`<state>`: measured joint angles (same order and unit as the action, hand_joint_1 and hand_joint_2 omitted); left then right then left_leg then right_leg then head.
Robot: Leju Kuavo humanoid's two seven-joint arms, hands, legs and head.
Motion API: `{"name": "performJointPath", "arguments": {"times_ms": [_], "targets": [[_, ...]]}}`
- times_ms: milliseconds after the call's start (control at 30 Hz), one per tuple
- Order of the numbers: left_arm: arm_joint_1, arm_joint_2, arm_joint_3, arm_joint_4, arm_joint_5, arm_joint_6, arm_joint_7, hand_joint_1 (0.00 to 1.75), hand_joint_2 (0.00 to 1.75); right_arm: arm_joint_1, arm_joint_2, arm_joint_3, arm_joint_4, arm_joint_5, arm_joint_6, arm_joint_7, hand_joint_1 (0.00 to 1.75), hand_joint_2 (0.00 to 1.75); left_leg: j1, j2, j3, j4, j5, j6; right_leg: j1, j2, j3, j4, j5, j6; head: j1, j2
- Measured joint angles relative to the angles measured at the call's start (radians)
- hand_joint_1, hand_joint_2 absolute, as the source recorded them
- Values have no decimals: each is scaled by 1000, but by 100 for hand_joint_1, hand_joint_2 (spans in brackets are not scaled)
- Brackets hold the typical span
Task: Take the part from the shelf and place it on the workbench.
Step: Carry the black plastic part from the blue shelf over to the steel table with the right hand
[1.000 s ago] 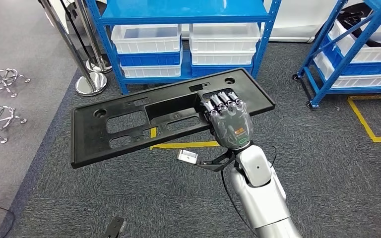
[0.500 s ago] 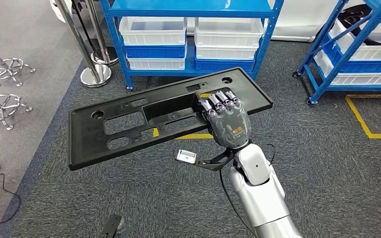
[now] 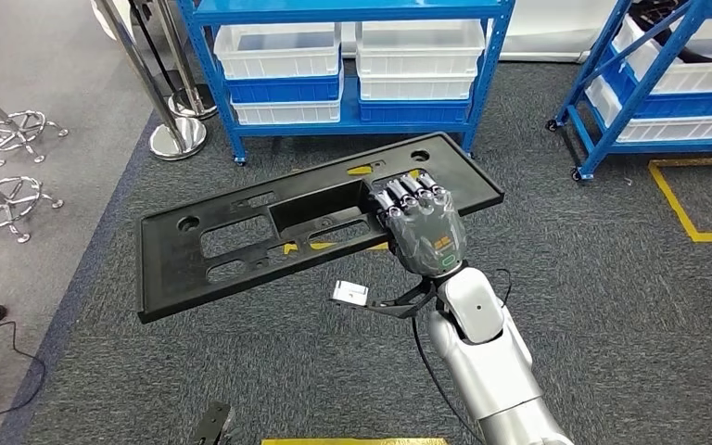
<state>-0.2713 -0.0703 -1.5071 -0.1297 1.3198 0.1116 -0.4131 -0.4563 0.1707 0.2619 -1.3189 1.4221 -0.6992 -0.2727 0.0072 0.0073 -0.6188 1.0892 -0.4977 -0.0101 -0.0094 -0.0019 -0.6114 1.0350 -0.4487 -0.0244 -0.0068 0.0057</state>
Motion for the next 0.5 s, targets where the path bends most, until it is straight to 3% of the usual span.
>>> {"name": "performJointPath", "arguments": {"times_ms": [67, 133, 167, 233, 300, 433, 500], "targets": [[1, 0, 0, 0, -1, 0, 0, 0, 175, -2, -3, 9, 8, -1, 0, 1, 175, 175, 1, 0, -57, 127, -63, -5, 3, 0, -3, 0, 2, -6, 0, 0], [4, 0, 0, 0, -1, 0, 0, 0, 175, -2, -7, 16, 17, -1, 0, 1, 175, 175, 2, 0, -94, 208, -83, -4, 8, 0, -6, 1, 3, -8, 0, 0], [5, -1, 0, 0, -1, 0, -1, 0, 175, -2, -9, 18, 20, -1, 0, 1, 175, 175, 1, -1, -87, 196, -66, -2, 10, 1, -7, 2, 4, -9, 0, 0], [5, -1, 0, 0, -1, 1, -1, 0, 175, -3, -12, 22, 25, -3, 0, 1, 175, 175, 0, -1, -26, 74, -1, 9, 13, 2, -7, 4, 4, -9, 0, 0], [3, 0, 0, 0, -1, 2, -2, 0, 175, -6, -13, 27, 26, -7, 0, 1, 175, 175, -6, -1, 29, -40, 37, 19, 16, 2, -9, 5, 6, -4, 0, 0], [3, 0, 0, 0, -1, 3, -6, 0, 175, -9, -18, 35, 32, -35, 0, -9, 175, 175, -10, 0, 43, -80, 49, 34, 13, 2, -16, 5, 11, 14, 0, 0], [2, -1, 0, 0, -1, 3, -6, 0, 175, -11, -21, 36, 34, -52, 0, -18, 175, 175, -4, 5, 46, -94, 60, 44, 12, 3, -34, 45, -19, 24, 0, 0]]}}
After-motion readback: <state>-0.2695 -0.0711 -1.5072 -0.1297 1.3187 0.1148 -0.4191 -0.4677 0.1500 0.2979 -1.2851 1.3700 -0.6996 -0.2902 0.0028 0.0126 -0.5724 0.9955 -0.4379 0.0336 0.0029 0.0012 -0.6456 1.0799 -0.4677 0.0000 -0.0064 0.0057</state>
